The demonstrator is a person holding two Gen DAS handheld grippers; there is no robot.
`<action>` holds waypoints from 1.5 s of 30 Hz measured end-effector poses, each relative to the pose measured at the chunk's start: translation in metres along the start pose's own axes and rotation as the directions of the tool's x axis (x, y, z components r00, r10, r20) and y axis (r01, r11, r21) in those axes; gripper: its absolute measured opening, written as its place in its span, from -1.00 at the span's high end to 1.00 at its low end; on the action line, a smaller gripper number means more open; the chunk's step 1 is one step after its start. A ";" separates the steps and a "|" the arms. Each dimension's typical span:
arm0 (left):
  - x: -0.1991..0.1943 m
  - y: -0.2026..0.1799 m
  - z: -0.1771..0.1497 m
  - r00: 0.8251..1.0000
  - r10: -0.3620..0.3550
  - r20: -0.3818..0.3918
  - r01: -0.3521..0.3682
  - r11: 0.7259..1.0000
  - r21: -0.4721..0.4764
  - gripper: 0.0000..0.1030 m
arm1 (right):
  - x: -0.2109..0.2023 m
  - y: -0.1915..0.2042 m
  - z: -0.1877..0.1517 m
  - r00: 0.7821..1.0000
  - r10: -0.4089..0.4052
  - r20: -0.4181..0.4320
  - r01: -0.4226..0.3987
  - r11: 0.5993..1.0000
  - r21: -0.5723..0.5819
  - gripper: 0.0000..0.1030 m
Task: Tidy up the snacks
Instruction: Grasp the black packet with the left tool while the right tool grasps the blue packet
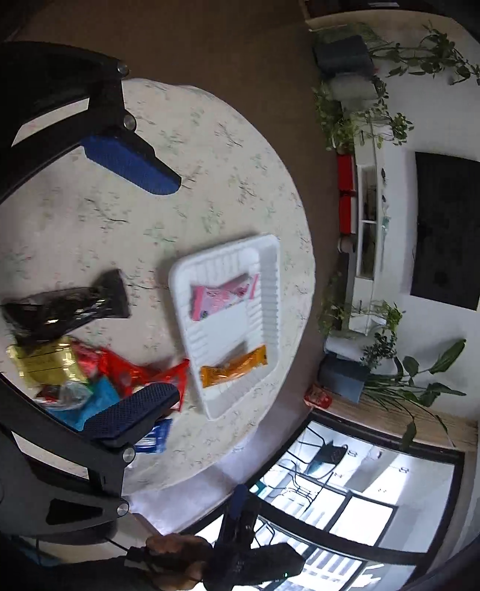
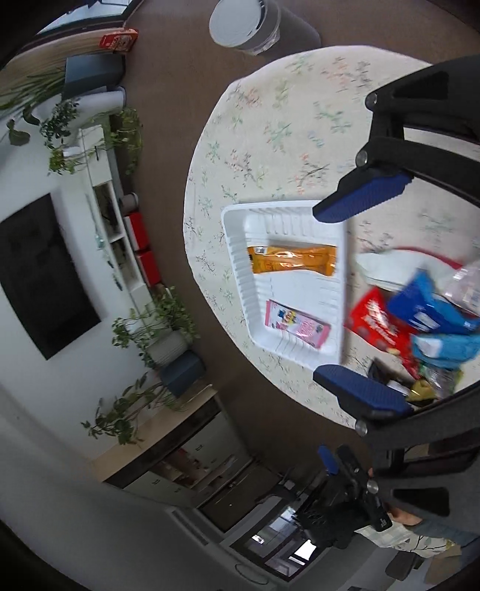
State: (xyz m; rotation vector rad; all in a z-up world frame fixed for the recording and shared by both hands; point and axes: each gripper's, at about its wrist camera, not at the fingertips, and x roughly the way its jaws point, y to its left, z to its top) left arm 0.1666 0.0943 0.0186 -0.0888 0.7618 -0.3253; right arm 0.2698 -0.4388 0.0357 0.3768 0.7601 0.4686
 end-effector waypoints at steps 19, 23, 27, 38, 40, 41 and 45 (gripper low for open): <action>-0.060 -0.033 -0.103 0.999 -0.040 -0.021 0.037 0.991 -0.127 -0.99 | -0.023 0.087 -0.150 0.986 -0.135 -0.103 0.123 0.985 -0.118 -0.19; -0.053 -0.031 -0.106 0.999 -0.026 -0.045 0.021 0.994 -0.106 -0.99 | 0.000 0.100 -0.148 0.981 -0.141 -0.133 0.118 0.978 -0.170 -0.19; -0.038 -0.028 -0.106 0.996 -0.027 -0.080 0.019 0.995 -0.100 -0.99 | 0.028 0.105 -0.148 0.962 -0.207 -0.175 0.164 0.959 -0.232 -0.19; -0.003 -0.010 -0.111 0.990 -0.030 -0.141 0.012 0.992 -0.125 -0.99 | 0.081 0.104 -0.147 0.932 -0.270 -0.240 0.183 0.926 -0.330 -0.09; -0.001 -0.008 -0.110 0.989 -0.032 -0.141 0.014 0.992 -0.128 -0.99 | 0.087 0.106 -0.145 0.930 -0.278 -0.241 0.184 0.918 -0.350 -0.08; 0.001 -0.007 -0.110 0.989 -0.033 -0.144 0.015 0.992 -0.128 -0.99 | 0.090 0.106 -0.144 0.927 -0.285 -0.243 0.188 0.915 -0.356 -0.04; 0.004 -0.009 -0.111 0.987 -0.037 -0.154 0.020 0.994 -0.110 -0.99 | 0.093 0.108 -0.143 0.925 -0.289 -0.246 0.186 0.910 -0.370 0.18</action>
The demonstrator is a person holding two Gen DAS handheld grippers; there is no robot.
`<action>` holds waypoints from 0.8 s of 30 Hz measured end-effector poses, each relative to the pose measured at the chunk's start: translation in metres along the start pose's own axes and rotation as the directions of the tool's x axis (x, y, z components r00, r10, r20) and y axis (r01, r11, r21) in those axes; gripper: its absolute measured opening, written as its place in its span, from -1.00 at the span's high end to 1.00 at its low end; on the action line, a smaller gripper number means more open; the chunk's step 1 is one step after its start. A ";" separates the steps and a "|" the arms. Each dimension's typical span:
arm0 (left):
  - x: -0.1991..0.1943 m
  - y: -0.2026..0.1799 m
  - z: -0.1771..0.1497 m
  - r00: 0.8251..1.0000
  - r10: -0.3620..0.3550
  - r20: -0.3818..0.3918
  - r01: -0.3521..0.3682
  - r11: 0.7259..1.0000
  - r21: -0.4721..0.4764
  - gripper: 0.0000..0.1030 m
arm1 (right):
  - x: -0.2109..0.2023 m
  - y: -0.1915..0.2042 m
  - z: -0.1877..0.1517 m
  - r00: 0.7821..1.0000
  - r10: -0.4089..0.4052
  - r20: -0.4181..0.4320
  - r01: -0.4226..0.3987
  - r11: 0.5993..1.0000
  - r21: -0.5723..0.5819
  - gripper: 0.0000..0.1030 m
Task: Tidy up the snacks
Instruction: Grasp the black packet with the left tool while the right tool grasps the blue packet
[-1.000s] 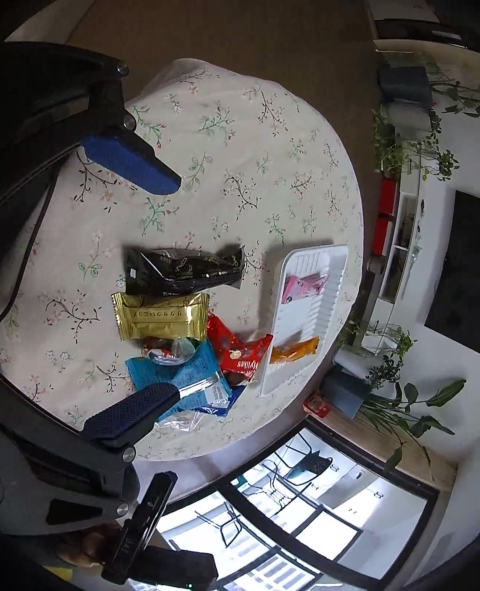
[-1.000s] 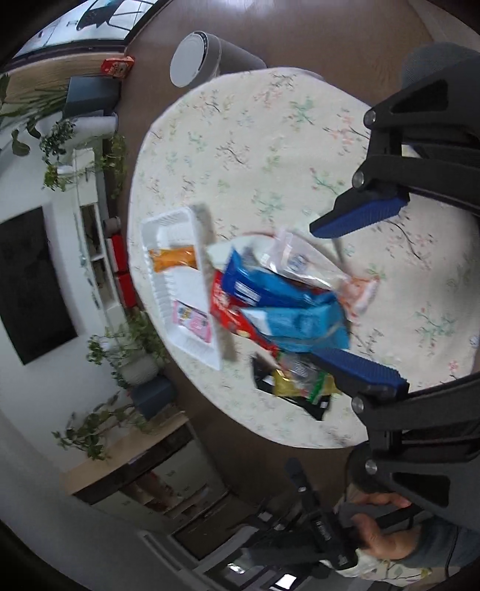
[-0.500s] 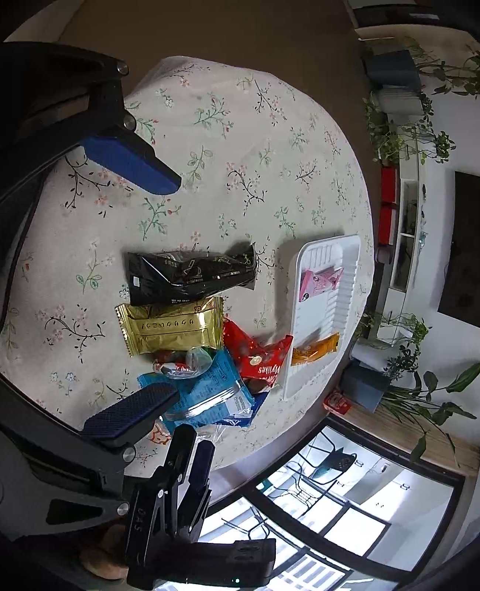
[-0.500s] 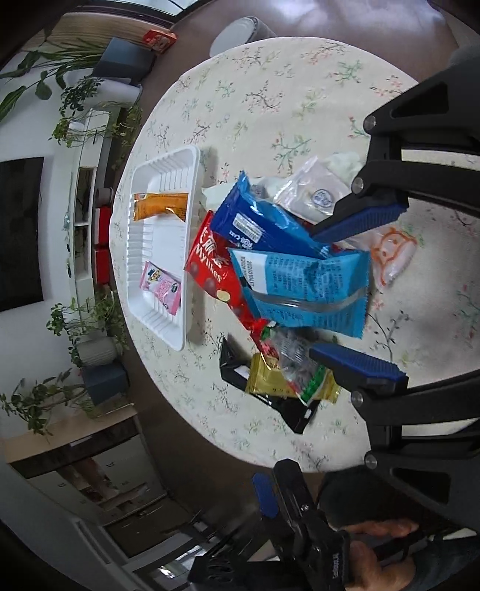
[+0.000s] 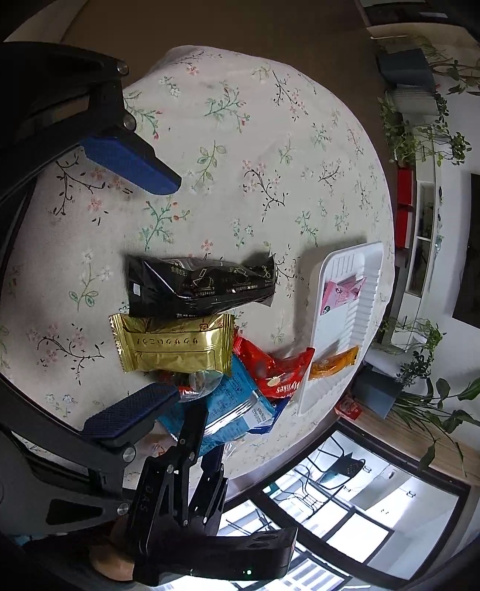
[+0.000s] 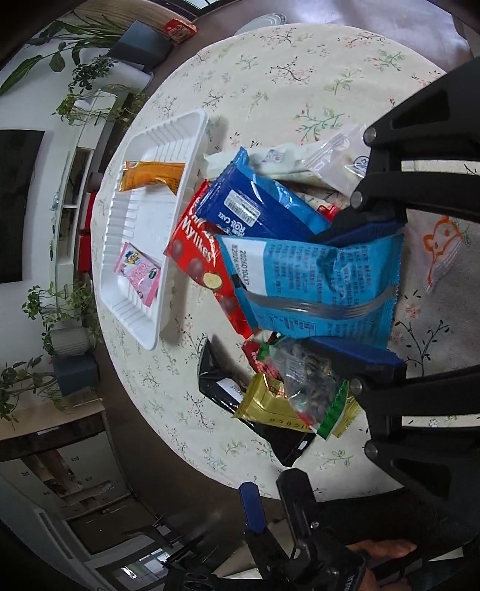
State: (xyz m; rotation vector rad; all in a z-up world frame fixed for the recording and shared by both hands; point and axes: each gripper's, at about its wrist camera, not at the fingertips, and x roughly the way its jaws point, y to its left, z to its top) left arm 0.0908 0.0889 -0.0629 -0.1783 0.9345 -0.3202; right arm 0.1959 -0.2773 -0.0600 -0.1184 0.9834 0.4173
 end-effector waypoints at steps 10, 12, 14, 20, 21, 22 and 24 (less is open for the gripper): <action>0.003 -0.005 0.010 1.000 0.012 -0.006 -0.012 1.000 0.023 -0.99 | -0.021 -0.004 -0.018 0.996 0.080 0.044 -0.082 0.996 0.036 0.55; 0.002 -0.002 0.014 1.000 0.020 -0.008 -0.020 0.999 0.025 -0.99 | -0.025 -0.008 -0.022 0.993 0.106 0.047 -0.109 0.992 0.060 0.56; 0.005 0.004 0.020 0.999 0.032 -0.023 -0.032 0.999 0.028 -0.99 | -0.027 -0.011 -0.027 0.991 0.124 0.050 -0.127 0.989 0.076 0.56; 0.032 0.017 0.036 0.991 0.030 -0.131 -0.024 0.999 0.046 -0.99 | -0.035 -0.017 -0.038 0.981 0.180 0.072 -0.187 0.977 0.098 0.56; 0.038 0.018 0.039 0.988 0.039 -0.150 -0.032 0.998 0.052 -0.97 | -0.036 -0.017 -0.039 0.980 0.186 0.076 -0.193 0.976 0.100 0.56; 0.044 0.018 0.041 0.985 0.061 -0.163 -0.051 0.997 0.063 -0.93 | -0.036 -0.017 -0.040 0.979 0.189 0.079 -0.196 0.976 0.099 0.56; 0.054 0.019 0.045 0.976 0.108 -0.189 -0.091 0.991 0.095 -0.84 | -0.038 -0.016 -0.041 0.978 0.193 0.084 -0.201 0.975 0.095 0.56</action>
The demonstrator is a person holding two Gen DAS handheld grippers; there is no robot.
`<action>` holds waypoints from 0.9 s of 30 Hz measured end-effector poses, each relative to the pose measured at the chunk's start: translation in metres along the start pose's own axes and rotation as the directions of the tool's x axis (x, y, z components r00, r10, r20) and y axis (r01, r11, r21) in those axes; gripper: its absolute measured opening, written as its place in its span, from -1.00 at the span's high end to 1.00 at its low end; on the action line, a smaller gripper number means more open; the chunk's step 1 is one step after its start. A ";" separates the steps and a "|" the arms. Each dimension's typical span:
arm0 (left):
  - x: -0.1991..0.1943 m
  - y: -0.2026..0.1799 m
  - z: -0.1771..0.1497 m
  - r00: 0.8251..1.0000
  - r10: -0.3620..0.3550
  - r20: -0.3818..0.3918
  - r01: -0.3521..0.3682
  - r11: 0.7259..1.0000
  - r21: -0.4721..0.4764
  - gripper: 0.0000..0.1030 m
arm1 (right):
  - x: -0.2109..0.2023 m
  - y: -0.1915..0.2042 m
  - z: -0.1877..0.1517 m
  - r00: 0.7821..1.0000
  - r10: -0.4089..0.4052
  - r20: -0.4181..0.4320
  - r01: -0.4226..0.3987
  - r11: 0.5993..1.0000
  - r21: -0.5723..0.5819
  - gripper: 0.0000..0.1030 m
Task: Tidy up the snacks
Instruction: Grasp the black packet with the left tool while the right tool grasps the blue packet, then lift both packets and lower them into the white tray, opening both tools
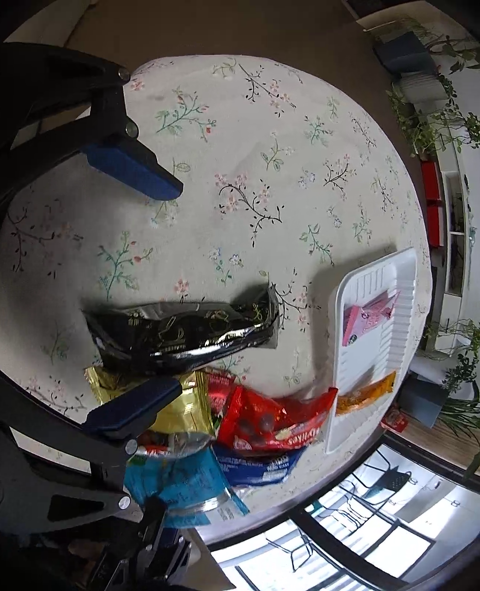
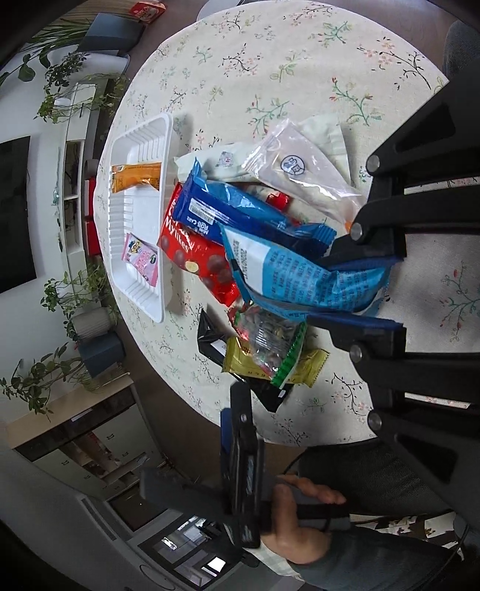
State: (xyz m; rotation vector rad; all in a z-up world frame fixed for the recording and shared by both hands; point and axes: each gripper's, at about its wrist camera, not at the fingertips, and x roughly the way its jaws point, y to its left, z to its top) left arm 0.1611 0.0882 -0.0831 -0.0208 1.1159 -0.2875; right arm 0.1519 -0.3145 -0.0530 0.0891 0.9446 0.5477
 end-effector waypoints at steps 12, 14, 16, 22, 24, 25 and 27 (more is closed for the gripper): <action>0.040 -0.024 0.020 0.992 0.086 -0.091 -0.075 0.991 0.113 -0.64 | 0.002 -0.003 -0.006 1.000 0.020 0.003 -0.020 1.000 0.013 0.56; 0.046 -0.026 0.020 0.991 0.102 -0.087 -0.090 0.987 0.132 -0.43 | 0.001 -0.003 -0.006 1.000 0.021 0.006 -0.021 1.000 0.016 0.56; 0.046 -0.029 0.020 0.993 0.093 -0.076 -0.081 0.986 0.147 -0.17 | 0.000 -0.004 -0.006 1.000 0.024 0.010 -0.024 1.000 0.018 0.56; 0.042 -0.021 0.015 0.995 0.083 -0.047 -0.075 0.986 0.150 0.53 | -0.005 -0.005 -0.005 0.999 0.030 0.035 -0.031 0.999 0.030 0.56; 0.043 -0.021 0.014 0.996 0.082 -0.047 -0.073 0.984 0.164 0.53 | -0.007 -0.006 -0.005 0.999 0.034 0.042 -0.035 0.999 0.035 0.57; 0.043 -0.021 0.013 0.995 0.082 -0.048 -0.073 0.982 0.174 0.54 | -0.008 -0.006 -0.005 0.998 0.033 0.045 -0.034 0.999 0.036 0.57; 0.041 -0.022 0.014 0.995 0.083 -0.050 -0.072 0.979 0.190 0.57 | -0.009 -0.005 -0.005 0.998 0.033 0.048 -0.035 0.999 0.039 0.57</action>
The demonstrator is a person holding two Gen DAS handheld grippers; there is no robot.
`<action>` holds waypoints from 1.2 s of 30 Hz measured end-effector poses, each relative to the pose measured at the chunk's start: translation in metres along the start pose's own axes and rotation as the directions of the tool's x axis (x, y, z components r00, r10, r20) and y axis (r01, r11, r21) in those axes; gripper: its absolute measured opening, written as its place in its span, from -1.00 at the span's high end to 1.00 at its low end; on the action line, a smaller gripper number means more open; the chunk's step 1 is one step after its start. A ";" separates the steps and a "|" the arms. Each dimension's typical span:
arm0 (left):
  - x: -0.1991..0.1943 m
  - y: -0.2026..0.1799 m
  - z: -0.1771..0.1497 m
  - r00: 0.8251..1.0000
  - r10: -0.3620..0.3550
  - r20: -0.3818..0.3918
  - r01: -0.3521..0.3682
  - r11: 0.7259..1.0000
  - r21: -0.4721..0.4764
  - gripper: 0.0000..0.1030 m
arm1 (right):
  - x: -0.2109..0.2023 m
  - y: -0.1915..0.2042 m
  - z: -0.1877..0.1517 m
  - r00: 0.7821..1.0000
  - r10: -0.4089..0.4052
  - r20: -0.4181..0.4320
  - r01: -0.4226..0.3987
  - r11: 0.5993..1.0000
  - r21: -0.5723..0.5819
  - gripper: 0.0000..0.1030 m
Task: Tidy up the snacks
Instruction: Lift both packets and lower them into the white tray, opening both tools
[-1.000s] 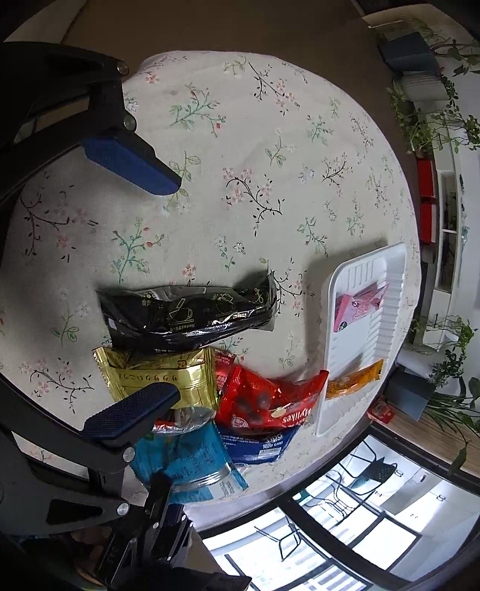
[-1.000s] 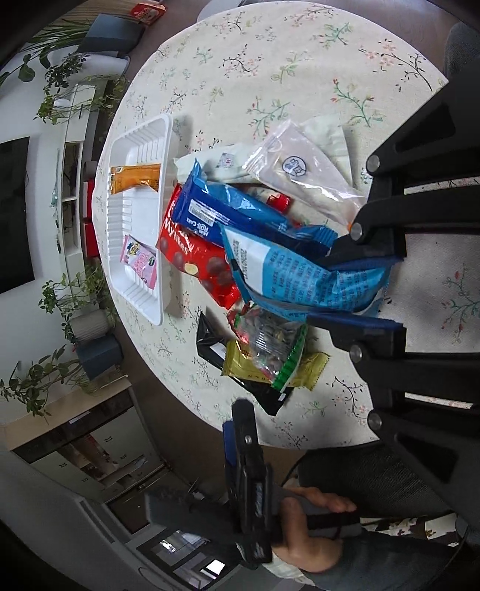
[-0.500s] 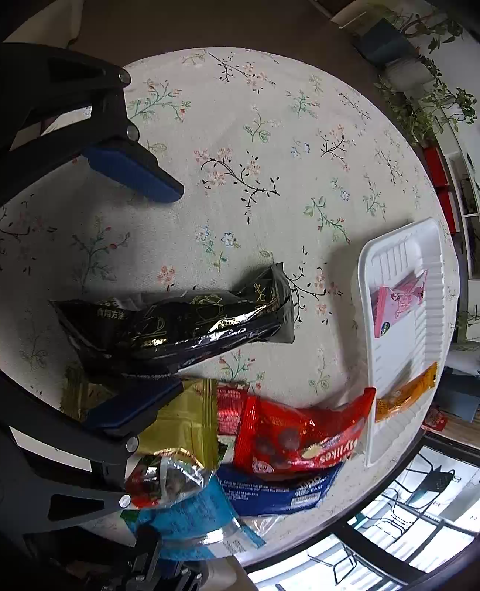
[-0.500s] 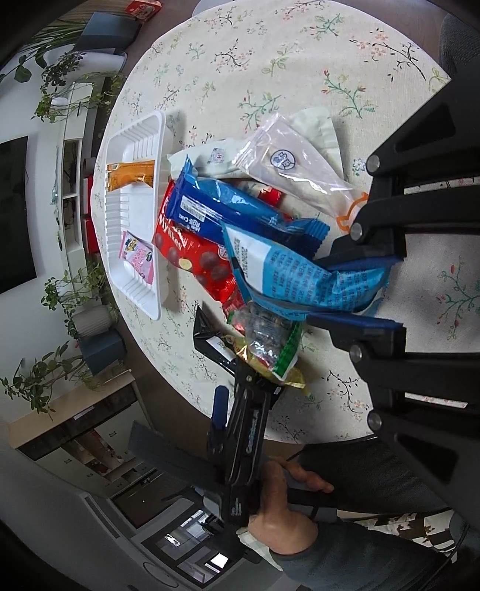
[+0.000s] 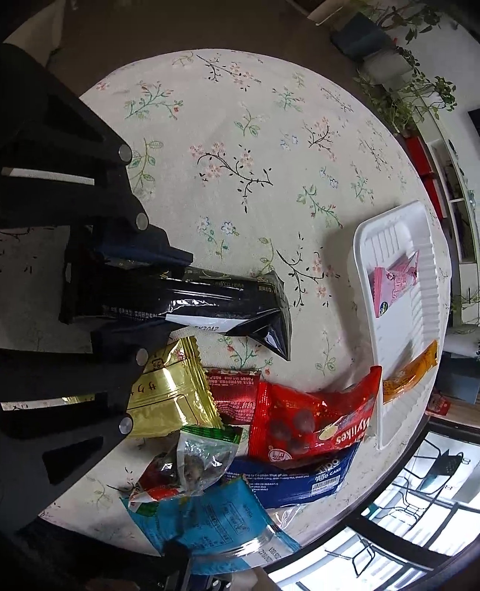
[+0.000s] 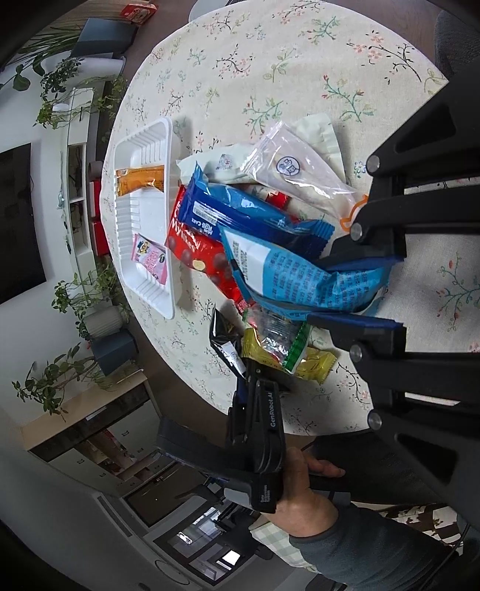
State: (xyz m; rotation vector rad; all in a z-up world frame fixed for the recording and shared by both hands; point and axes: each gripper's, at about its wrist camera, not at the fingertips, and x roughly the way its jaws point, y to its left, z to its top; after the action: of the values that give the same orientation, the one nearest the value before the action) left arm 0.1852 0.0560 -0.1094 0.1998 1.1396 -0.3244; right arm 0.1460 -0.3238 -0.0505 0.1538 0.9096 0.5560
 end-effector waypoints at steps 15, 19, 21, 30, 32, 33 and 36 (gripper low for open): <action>-0.033 0.031 -0.018 0.973 -0.195 0.119 0.215 0.960 -0.181 0.58 | -0.012 -0.010 0.011 0.998 0.055 0.043 -0.059 0.995 0.083 0.57; -0.047 0.043 -0.019 0.951 -0.254 0.175 0.290 0.930 -0.225 0.58 | -0.016 -0.022 0.018 0.994 0.093 0.058 -0.101 0.985 0.138 0.57; -0.054 0.047 -0.016 0.937 -0.283 0.204 0.328 0.914 -0.239 0.58 | -0.019 -0.030 0.023 0.991 0.114 0.072 -0.125 0.978 0.166 0.57; -0.066 0.060 0.025 0.884 -0.378 0.277 0.446 0.859 -0.252 0.58 | -0.035 -0.070 0.061 0.985 0.089 0.148 -0.118 0.972 0.202 0.57; -0.068 0.063 0.043 0.876 -0.384 0.292 0.457 0.854 -0.247 0.58 | -0.037 -0.084 0.076 0.985 0.067 0.162 -0.100 0.973 0.206 0.57; -0.068 0.065 0.054 0.871 -0.390 0.299 0.465 0.850 -0.246 0.58 | -0.038 -0.092 0.084 0.984 0.059 0.168 -0.094 0.973 0.212 0.57; -0.062 0.072 0.085 0.866 -0.396 0.305 0.475 0.842 -0.257 0.58 | -0.036 -0.115 0.112 0.982 0.038 0.187 -0.081 0.970 0.229 0.57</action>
State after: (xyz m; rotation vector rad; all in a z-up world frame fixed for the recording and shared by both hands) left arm 0.2596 0.1053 -0.0190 -0.3962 0.9699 -0.5460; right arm 0.2610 -0.4282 0.0030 0.4424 0.7925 0.4796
